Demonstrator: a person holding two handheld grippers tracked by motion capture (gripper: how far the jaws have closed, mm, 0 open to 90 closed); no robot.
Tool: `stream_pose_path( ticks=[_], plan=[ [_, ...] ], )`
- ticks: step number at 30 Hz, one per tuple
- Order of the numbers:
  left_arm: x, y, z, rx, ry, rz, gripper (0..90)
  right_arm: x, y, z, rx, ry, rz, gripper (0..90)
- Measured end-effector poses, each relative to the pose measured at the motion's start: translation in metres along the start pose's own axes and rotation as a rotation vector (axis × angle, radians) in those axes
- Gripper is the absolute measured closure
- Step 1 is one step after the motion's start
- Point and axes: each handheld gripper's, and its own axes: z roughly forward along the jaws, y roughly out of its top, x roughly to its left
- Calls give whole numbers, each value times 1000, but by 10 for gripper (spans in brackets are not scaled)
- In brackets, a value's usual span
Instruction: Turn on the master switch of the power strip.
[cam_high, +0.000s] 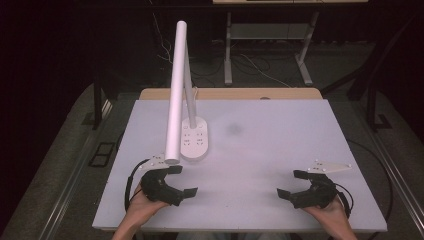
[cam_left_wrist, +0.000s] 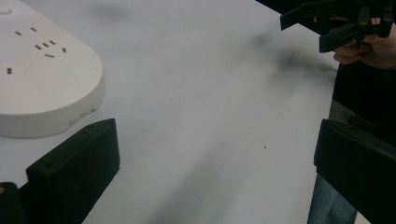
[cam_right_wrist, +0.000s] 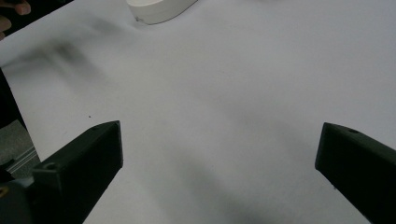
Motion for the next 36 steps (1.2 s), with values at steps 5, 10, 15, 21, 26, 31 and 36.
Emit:
stream_pose_path(
  ticks=[5,10,15,21,26,31,36],
  plan=[
    [5,8,-4,8,-8,5,0,0,0,0,2,2,2,4],
    [10,13,-6,8,-3,-8,0,0,0,0,1,0,-1,4],
    [14,16,-9,11,2,-9,0,0,0,0,0,0,0,4],
    [21,21,-11,18,14,-16,0,0,0,0,-1,0,0,4],
    [26,24,-12,21,22,-20,0,0,-1,0,-1,-1,-1,4],
    [32,29,-15,31,32,-22,0,-1,-1,0,-2,-3,-1,4],
    [38,35,-17,37,42,-24,0,-1,-1,0,-2,-4,-1,4]
  ],
)
